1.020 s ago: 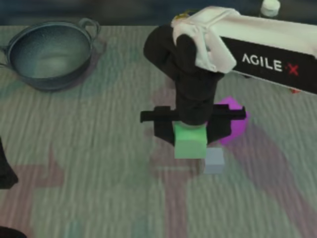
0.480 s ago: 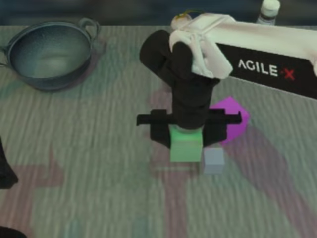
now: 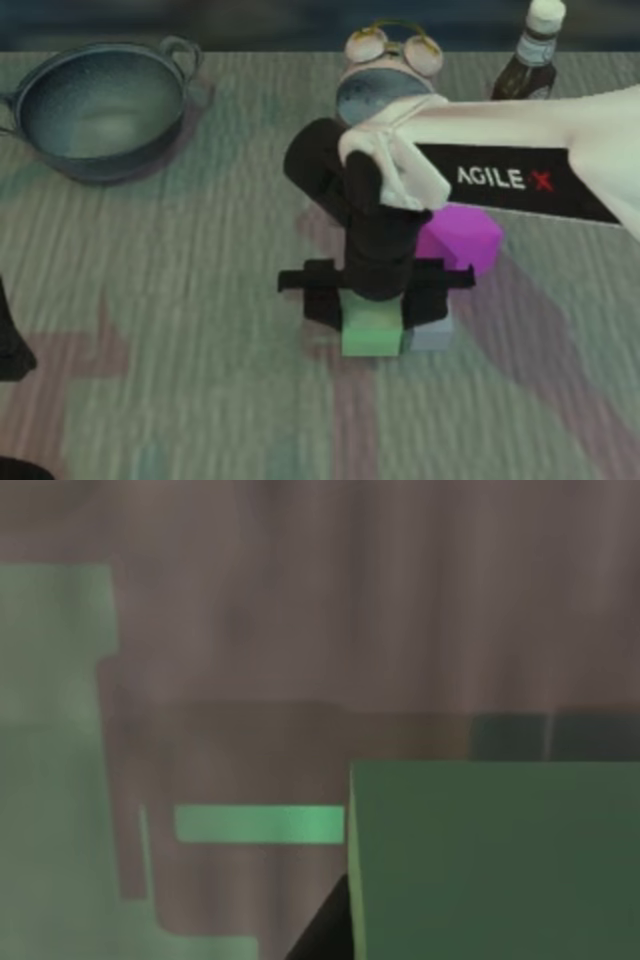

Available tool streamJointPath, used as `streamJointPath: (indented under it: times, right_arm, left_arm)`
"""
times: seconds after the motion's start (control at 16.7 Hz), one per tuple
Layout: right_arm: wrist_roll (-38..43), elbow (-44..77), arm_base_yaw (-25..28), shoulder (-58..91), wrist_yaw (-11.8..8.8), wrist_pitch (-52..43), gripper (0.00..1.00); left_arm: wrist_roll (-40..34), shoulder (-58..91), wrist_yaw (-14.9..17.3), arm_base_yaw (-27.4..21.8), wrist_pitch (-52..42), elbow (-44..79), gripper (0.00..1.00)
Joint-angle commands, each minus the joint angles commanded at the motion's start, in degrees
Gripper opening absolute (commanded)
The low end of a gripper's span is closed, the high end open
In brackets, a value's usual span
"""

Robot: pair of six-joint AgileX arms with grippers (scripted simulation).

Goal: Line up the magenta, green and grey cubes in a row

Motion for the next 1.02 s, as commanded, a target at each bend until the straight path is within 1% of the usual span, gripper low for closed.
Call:
streamJointPath:
  times: [0.12,0.9,0.96,1.02]
  right_arm:
    - [0.0,0.0,0.0,0.0,0.0,0.0,0.0]
    - [0.0,0.0,0.0,0.0,0.0,0.0,0.98]
    - [0.0,0.0,0.0,0.0,0.0,0.0,1.0]
    - [0.0,0.0,0.0,0.0,0.0,0.0,1.0]
  left_arm:
    - [0.0,0.0,0.0,0.0,0.0,0.0,1.0]
    - [0.0,0.0,0.0,0.0,0.0,0.0,1.0]
    - [0.0,0.0,0.0,0.0,0.0,0.0,1.0]
    - [0.0,0.0,0.0,0.0,0.0,0.0,1.0]
